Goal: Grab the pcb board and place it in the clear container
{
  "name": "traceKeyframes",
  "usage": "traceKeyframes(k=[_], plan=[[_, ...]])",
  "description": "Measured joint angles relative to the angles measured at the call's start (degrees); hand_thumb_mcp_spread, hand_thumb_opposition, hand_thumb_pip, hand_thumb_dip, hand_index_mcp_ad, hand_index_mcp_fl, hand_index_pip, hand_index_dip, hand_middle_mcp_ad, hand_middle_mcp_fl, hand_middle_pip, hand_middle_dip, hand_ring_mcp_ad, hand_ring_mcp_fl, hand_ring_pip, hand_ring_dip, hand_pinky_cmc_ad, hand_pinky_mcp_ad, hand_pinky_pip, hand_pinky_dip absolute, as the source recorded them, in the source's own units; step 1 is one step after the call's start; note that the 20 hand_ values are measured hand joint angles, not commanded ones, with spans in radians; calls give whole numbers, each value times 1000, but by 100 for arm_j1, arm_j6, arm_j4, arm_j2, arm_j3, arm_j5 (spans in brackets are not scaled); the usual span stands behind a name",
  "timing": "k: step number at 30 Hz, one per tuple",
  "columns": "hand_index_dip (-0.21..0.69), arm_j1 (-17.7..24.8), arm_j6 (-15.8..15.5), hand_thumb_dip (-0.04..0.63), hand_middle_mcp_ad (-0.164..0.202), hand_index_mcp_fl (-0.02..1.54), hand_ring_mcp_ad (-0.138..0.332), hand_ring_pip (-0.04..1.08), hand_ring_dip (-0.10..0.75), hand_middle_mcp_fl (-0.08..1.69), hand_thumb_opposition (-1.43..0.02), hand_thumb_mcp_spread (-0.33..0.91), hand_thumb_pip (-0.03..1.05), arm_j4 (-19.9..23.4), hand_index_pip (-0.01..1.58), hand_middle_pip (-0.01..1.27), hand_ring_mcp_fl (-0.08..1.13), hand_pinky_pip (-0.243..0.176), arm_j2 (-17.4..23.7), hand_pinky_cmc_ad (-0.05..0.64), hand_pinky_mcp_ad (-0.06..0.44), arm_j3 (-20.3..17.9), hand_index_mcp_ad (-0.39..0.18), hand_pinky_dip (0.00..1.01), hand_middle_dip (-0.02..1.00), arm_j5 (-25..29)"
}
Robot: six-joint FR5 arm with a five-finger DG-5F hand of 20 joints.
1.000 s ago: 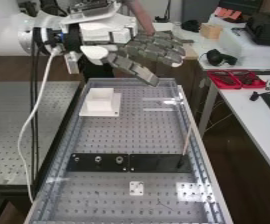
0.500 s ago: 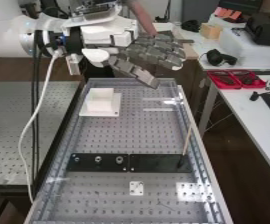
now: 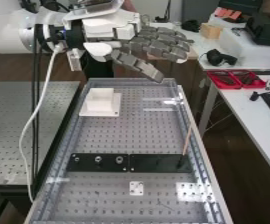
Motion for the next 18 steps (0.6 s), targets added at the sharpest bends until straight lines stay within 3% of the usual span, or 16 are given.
traceKeyframes(k=[18], plan=[[236,-3,-48,54,89,176,225,117,49,86,-728,265,234,93,84,157,37,-113,-13,555,386,41,-80,593,168,-381]])
